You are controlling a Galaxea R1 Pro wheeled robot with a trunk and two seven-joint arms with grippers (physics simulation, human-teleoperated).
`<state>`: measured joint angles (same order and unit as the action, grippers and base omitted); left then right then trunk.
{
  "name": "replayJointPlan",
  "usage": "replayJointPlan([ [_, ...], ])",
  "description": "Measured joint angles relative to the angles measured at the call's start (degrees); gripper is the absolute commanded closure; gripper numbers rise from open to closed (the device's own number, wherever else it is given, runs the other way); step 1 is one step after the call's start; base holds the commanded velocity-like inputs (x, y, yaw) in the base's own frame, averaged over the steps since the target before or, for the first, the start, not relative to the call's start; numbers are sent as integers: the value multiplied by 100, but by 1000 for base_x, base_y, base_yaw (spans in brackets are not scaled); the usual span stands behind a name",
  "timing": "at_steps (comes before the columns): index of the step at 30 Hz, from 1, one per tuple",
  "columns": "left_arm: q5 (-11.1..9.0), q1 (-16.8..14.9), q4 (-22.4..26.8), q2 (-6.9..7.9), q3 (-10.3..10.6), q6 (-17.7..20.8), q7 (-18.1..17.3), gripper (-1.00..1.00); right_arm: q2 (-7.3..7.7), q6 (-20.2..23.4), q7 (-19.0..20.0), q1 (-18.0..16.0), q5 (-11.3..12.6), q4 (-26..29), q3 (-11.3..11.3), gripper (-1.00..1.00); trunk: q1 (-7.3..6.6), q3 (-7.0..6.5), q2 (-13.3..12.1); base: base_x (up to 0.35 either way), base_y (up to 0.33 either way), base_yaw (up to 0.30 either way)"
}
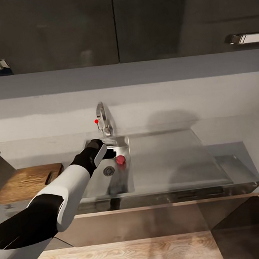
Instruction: In the kitchen, take the Vidalia onion out of the sink, dice it on the chopping board with the paring knife, put the diced onion into the bowl on the countertop, then place both the paring knife and the chopping board into the sink.
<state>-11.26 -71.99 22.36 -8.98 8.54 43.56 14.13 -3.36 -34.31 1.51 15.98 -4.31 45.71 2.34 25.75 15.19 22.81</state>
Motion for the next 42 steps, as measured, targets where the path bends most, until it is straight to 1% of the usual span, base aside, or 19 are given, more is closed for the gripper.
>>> replayJointPlan([
  [16,0,5,2,-2,0,0,-3,-100,0,0,8,0,0,0,-3,-100,0,120,0,14,-24,0],
  [24,0,5,1,-9,0,0,-1,-100,0,0,8,0,0,1,-2,-100,-1,180,0,107,-116,0],
  [32,0,5,1,-5,0,0,3,-100,-1,0,8,0,0,0,-3,-100,0,240,0,16,-17,0],
  [42,0,5,0,-7,0,0,-3,-100,-1,-1,8,0,0,0,-4,-100,-1,258,1,13,-16,0],
])
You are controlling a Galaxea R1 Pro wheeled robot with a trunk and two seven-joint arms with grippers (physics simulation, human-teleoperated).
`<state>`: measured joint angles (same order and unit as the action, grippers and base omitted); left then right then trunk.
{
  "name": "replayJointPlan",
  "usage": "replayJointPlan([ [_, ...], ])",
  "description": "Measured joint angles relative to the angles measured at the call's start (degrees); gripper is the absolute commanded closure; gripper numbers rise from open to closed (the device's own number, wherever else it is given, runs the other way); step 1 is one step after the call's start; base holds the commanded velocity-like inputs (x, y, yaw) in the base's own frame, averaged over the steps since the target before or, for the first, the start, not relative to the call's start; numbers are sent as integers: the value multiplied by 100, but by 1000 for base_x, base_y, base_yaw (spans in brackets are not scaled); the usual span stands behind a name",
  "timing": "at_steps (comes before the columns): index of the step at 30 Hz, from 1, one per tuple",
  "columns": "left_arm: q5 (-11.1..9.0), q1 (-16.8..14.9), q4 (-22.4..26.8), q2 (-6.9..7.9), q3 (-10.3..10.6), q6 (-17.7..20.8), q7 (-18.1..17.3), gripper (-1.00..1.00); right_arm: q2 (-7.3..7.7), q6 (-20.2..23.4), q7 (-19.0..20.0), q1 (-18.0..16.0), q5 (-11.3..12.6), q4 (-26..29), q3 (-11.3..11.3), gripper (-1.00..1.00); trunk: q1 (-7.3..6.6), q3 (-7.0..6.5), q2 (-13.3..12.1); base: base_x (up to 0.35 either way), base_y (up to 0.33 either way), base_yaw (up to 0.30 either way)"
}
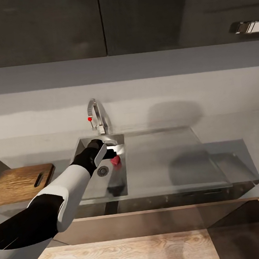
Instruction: In the kitchen, take the Vidalia onion out of the sink, dice it on the chopping board with the paring knife, put the diced onion into the bowl on the countertop, then place both the paring knife and the chopping board into the sink.
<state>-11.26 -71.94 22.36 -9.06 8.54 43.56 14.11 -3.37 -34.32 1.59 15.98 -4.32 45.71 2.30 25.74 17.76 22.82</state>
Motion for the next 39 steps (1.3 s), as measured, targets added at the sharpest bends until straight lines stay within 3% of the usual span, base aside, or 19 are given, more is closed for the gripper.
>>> replayJointPlan([
  [39,0,54,-3,-2,0,0,-2,-100,-4,1,-8,0,0,0,1,-100,1,32,-1,8,-50,0],
])
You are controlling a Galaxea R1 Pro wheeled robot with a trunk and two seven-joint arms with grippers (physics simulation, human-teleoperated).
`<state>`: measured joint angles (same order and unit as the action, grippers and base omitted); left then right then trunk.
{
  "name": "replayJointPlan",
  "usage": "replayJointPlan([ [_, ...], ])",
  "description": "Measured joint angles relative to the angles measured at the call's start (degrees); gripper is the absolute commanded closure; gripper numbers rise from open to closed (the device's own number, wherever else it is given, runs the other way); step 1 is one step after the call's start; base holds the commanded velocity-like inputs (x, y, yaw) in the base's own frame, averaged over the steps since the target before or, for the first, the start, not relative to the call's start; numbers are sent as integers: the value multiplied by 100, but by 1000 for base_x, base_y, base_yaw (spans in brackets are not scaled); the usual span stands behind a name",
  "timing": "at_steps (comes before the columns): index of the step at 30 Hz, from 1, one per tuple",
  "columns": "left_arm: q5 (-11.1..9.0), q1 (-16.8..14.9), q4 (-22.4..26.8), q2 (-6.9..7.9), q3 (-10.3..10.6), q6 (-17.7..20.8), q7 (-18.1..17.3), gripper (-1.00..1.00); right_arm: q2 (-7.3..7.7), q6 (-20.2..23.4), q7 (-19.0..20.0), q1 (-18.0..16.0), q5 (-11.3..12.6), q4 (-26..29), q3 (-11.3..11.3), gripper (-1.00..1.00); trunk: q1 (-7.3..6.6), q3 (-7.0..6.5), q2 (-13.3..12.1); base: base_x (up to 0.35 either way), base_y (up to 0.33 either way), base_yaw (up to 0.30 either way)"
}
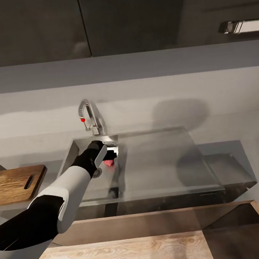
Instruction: In the kitchen, take the Vidalia onion out of the sink, dice it on the chopping board with the paring knife, put the diced onion into the bowl on the countertop, then place both the paring knife and the chopping board into the sink.
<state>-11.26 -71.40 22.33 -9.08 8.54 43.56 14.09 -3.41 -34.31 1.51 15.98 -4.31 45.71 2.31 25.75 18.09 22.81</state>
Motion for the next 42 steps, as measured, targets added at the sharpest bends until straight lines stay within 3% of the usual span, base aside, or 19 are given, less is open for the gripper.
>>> replayJointPlan([
  [42,0,33,2,16,0,0,8,-100,-1,9,0,0,0,0,3,-100,0,266,0,34,0,0],
])
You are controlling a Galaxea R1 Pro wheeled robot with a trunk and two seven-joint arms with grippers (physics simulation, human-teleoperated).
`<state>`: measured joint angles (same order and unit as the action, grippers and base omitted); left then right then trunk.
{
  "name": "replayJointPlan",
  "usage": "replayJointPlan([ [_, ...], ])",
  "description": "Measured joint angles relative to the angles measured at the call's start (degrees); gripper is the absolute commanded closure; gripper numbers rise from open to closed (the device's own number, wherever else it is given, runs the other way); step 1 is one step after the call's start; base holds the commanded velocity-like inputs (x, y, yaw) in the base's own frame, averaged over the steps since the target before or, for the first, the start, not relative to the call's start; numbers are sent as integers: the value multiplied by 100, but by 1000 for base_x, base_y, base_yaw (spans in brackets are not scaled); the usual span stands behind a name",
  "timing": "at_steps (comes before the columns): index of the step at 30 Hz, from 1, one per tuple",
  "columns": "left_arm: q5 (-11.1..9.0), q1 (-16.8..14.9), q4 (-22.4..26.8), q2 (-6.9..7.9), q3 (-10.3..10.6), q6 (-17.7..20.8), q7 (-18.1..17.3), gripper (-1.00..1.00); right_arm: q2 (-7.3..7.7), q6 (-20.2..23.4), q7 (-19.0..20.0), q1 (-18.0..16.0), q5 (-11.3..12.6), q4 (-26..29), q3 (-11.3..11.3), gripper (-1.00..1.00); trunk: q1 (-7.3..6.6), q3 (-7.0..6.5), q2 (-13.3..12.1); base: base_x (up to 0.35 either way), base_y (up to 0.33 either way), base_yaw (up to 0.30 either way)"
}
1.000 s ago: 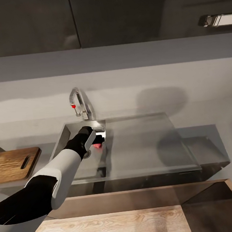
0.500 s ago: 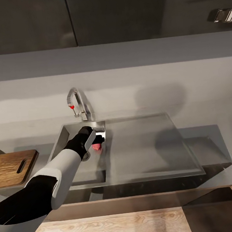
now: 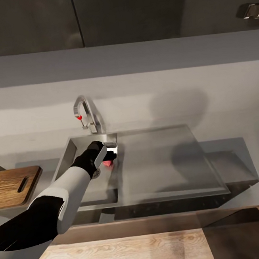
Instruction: In the kitchen, take the Vidalia onion out of the sink, dice it on the chopping board with the paring knife, put the diced onion into the bowl on the countertop, then place both the paring knife and the chopping board into the sink.
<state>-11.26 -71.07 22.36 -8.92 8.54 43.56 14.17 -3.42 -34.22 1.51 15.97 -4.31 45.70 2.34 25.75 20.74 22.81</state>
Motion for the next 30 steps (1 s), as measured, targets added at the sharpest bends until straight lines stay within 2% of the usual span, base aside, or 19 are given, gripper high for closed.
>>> replayJointPlan([
  [11,0,0,0,0,0,0,-1,-100,0,6,0,0,0,0,1,-100,-1,72,0,111,0,0],
  [30,0,0,-1,0,0,0,0,-100,-2,9,0,0,0,0,-1,-100,0,198,0,5,0,0],
])
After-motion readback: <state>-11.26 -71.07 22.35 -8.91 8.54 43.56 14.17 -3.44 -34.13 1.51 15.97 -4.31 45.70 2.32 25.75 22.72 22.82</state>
